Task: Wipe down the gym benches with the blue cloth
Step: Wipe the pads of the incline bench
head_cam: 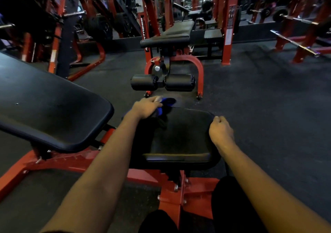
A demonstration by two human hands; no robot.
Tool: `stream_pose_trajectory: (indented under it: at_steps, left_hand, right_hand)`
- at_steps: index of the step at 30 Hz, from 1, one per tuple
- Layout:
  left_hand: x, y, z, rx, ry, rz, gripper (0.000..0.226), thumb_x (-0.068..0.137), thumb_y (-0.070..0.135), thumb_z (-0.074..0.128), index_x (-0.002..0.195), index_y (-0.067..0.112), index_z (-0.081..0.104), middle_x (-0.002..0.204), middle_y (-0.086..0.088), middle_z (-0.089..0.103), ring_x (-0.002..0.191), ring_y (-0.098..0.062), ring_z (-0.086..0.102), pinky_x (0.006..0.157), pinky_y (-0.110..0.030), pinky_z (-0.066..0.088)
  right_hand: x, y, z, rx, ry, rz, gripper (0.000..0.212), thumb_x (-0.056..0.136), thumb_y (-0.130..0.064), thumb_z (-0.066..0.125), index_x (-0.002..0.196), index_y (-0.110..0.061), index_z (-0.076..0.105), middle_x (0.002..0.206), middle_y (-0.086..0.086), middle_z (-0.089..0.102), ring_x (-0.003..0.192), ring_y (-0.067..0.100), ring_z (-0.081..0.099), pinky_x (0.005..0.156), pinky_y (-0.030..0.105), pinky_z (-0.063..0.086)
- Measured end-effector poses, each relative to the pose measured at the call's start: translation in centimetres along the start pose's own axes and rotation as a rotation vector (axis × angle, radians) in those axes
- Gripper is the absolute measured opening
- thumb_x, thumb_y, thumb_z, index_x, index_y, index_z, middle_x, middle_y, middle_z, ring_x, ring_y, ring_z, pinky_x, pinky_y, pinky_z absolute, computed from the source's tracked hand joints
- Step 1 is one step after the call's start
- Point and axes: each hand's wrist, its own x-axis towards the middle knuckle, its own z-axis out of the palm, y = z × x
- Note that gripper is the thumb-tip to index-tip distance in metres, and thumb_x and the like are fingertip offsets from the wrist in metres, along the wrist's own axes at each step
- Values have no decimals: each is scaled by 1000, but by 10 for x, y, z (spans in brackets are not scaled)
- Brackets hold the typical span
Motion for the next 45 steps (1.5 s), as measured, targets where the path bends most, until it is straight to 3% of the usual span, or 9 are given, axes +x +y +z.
stream_pose_trajectory:
  at_steps: [5, 12, 16, 19, 22, 27, 33, 36, 45]
  left_hand:
    - [-10, 27, 17, 99, 71, -167, 51, 98, 48, 27, 146, 33, 37, 151, -11, 38, 137, -35, 33, 111, -54, 23]
    - [-72, 87, 43, 58, 18, 16, 56, 98, 55, 26, 148, 30, 31, 161, -7, 21, 148, -34, 10, 118, -57, 6]
    - [-95, 72, 16, -378, 138, 98, 52, 104, 48, 26, 144, 22, 45, 152, -8, 41, 140, -27, 36, 111, -34, 26]
    - [-108, 35, 1, -529, 399, -27, 39, 106, 33, 32, 125, 12, 57, 131, -16, 58, 124, -32, 52, 90, -30, 36]
    - [-116, -12, -2, -450, 475, -260, 39, 105, 27, 31, 121, 1, 55, 130, -29, 54, 120, -43, 49, 92, -40, 37]
    - [-132, -48, 8, -319, 396, -432, 36, 104, 23, 32, 118, -1, 55, 130, -31, 53, 120, -46, 48, 93, -43, 38]
    - [-137, -44, 30, -323, 475, -451, 37, 104, 29, 31, 111, 4, 57, 122, -24, 59, 112, -42, 53, 91, -45, 42]
    - [-143, -37, 37, -316, 565, -462, 41, 104, 34, 28, 113, 8, 58, 118, -18, 60, 108, -39, 54, 90, -47, 43]
    - [-137, -33, 41, -308, 670, -501, 52, 103, 45, 24, 121, 12, 60, 120, -16, 61, 110, -39, 55, 95, -53, 42]
  right_hand:
    - [-1, 1, 0, -4, 1, 10, 42, 105, -37, 24, 133, -18, 49, 123, 15, 55, 111, 31, 55, 98, 48, 45]
    - [-11, -7, -4, 27, 12, 65, 44, 105, -35, 27, 140, -18, 47, 136, 16, 51, 122, 35, 50, 99, 41, 39]
    - [-19, -26, -10, -292, 137, 1, 45, 100, -33, 36, 139, -14, 49, 141, 16, 48, 128, 36, 46, 104, 44, 35]
    - [-41, -62, 3, -359, 245, -377, 40, 96, -32, 43, 132, -16, 54, 135, 11, 52, 124, 31, 46, 101, 44, 35]
    - [-67, -93, 48, -543, 17, -718, 45, 97, -45, 42, 129, -17, 54, 134, 11, 53, 125, 30, 46, 103, 48, 34]
    - [-46, -93, 100, -992, -275, -537, 102, 79, -88, 29, 158, -25, 8, 164, 13, 1, 150, 40, -3, 112, 68, -4]
    - [14, -113, 70, -916, -362, -434, 83, 81, -84, 33, 147, -34, 41, 155, 7, 39, 138, 33, 39, 113, 54, 24]
    - [44, -103, 57, -850, -413, -423, 98, 69, -87, 27, 138, -24, 54, 145, 13, 51, 126, 34, 53, 109, 47, 38]
    - [56, -69, 14, -799, -305, -388, 65, 91, -71, 32, 142, -34, 48, 144, 11, 50, 123, 35, 53, 100, 44, 42]
